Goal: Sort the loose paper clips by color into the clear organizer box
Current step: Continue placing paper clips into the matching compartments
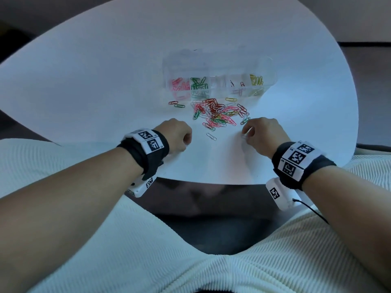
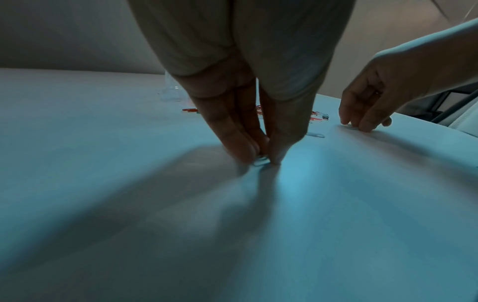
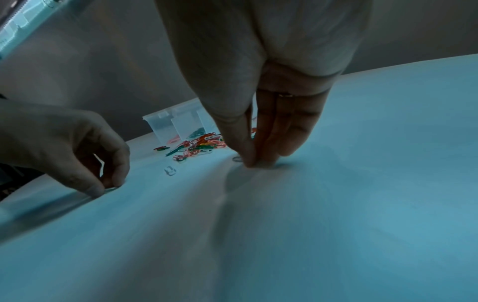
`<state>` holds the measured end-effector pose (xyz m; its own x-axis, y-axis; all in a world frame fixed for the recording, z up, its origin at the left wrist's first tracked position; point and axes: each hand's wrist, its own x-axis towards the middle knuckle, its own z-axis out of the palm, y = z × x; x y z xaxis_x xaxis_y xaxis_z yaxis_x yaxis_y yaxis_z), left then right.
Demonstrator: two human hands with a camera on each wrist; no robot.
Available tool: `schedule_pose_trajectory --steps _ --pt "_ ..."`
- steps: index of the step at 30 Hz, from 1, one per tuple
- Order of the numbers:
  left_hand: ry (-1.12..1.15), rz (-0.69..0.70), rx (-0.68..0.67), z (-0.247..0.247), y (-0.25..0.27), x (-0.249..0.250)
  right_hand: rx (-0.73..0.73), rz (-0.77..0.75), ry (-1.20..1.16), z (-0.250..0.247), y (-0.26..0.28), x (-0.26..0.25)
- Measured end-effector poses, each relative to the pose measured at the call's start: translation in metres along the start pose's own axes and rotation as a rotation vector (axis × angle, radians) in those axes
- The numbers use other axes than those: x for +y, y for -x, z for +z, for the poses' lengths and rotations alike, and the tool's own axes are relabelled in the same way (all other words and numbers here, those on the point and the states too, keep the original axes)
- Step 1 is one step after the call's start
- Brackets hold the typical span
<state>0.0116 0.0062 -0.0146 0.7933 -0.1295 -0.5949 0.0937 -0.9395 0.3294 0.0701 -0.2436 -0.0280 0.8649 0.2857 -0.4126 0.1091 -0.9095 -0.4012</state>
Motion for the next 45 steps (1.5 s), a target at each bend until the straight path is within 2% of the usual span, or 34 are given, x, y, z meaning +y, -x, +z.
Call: schedule_pose_trajectory --steps 8,16,20,23,27,32,36,39,41,42,45 --pt "0.031 -0.047 -0.025 -0.003 -0.001 0.002 -0.017 0.073 -0.038 0.009 0.001 -0.003" --pt "0.122 -0.006 -0.007 -0.009 -0.002 0.009 -0.011 0.084 -0.036 0.012 -0.002 -0.001" --pt "0.188 0.024 0.036 -0.018 0.001 0.014 -0.018 0.096 -0.029 0.013 -0.001 -0.003" --pt "0.279 0.028 0.123 -0.03 0.006 0.023 -0.035 0.09 -0.016 0.01 0.003 -0.01" --pt "0.529 0.008 0.261 -0.046 0.019 0.032 -0.111 0.115 -0.302 -0.002 0.004 -0.021" --pt "0.638 -0.012 0.335 -0.056 0.031 0.037 -0.207 0.134 -1.014 -0.007 0.012 -0.036" --pt "0.734 -0.033 0.372 -0.051 0.035 0.041 -0.301 0.109 -1.194 -0.007 0.019 -0.048" --pt "0.738 -0.043 0.344 -0.041 0.032 0.037 -0.342 0.147 -1.262 -0.005 0.02 -0.051" --pt "0.678 -0.067 0.319 -0.036 0.028 0.032 -0.345 0.174 -1.237 -0.002 0.016 -0.049" --pt "0.644 -0.082 0.308 -0.035 0.026 0.029 -0.311 0.173 -1.148 -0.001 0.012 -0.048" --pt "0.577 -0.138 0.324 -0.039 0.017 0.019 -0.098 0.099 -0.54 0.004 0.002 -0.039"
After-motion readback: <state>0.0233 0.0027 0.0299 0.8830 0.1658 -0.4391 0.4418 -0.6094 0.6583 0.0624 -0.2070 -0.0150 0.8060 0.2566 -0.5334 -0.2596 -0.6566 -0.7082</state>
